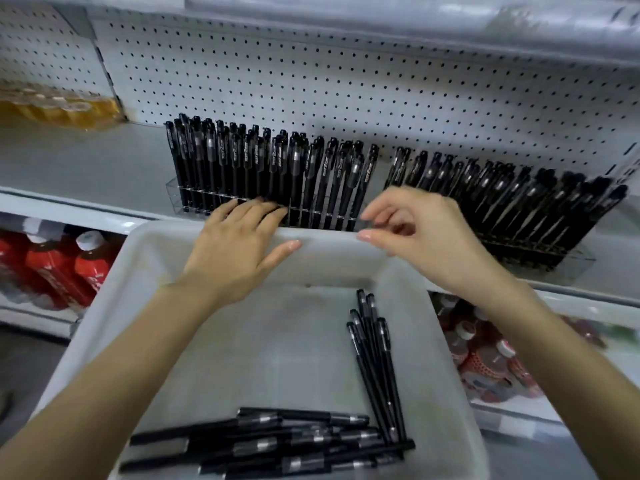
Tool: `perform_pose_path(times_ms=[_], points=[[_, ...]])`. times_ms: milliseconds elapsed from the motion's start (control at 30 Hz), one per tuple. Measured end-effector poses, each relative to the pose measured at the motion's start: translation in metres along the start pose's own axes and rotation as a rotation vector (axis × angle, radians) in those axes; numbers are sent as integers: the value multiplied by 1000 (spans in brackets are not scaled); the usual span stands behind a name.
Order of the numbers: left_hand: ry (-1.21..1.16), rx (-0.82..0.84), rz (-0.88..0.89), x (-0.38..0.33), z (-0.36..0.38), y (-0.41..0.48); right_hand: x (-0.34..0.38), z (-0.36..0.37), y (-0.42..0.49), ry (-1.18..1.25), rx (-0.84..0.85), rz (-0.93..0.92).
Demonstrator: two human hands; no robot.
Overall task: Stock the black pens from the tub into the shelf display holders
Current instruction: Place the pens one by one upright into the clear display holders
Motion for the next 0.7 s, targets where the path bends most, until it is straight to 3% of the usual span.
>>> perform_pose_path(times_ms=[167, 233, 400, 700], points=[[-173, 1, -104, -8, -5, 7, -17, 82, -56, -328, 678, -28], [-261, 3, -118, -11, -4, 9, -29, 100, -75, -391, 814, -17], [-476, 83, -132, -27, 8, 22, -60, 107, -82, -443, 752, 81], [-485, 93, 20, -72, 34, 47, -102, 96, -100, -393, 612, 237]])
Point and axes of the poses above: each hand's wrist, its own y-axis towards the middle knuckle, its own z-axis out of the palm, x = y × z, the point moved 9 cm from there along y, towards the middle knuckle, and after that the axes turned 11 degrees about -y, right-handed, at the moved point
